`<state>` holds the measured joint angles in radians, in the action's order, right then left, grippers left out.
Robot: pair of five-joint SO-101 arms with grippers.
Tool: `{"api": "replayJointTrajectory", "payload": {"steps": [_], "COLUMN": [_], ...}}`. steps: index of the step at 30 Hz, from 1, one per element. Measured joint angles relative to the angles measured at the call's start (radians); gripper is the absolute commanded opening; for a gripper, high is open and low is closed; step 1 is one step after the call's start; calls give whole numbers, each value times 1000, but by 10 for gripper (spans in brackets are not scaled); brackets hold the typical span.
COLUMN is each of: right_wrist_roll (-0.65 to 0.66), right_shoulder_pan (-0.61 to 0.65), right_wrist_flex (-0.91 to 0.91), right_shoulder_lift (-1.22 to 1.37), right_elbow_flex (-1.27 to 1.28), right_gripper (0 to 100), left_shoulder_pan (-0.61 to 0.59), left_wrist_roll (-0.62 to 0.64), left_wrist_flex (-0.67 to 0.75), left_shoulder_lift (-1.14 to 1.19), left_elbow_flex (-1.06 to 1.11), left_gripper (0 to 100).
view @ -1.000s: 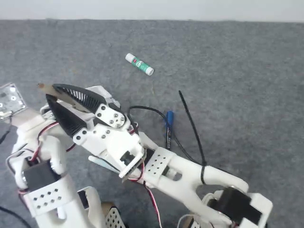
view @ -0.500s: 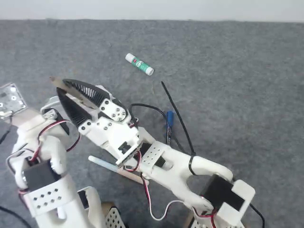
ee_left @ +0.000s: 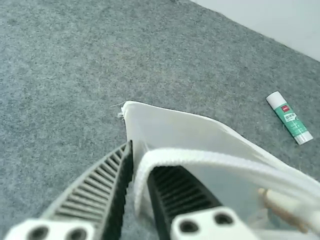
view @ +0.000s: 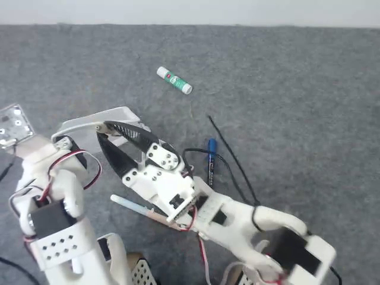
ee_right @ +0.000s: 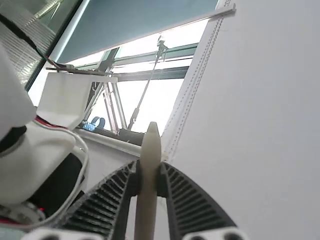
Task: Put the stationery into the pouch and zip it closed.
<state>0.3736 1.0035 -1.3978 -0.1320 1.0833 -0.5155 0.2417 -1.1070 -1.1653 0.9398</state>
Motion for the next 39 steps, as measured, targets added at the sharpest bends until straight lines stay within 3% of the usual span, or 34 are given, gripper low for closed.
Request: {"api": "replayJointTrajectory", "payload": {"steps": [13,21,24,30,39], "right_wrist_roll": [-146,-155,-226,-356,-399], "right_shoulder_pan": [-6,-48,-58,-66,-66], "right_wrist_flex": [565,608,614,825,927], "right_shoulder_lift": [-238,-239,-239,-245,-265], "right_elbow_flex": [43,43,43,-17,-54], "right_gripper": [6,6,9,188,155], "left_shoulder_pan": [0,0,0,0,6], "left_wrist_roll": [0,0,0,0,0], "left_wrist_flex": [0,0,5,15,17], "left_shoulder_lift": [0,0,0,0,0], "left_elbow_flex": [0,0,0,0,2], "left_gripper": [10,10,10,10,10]}}
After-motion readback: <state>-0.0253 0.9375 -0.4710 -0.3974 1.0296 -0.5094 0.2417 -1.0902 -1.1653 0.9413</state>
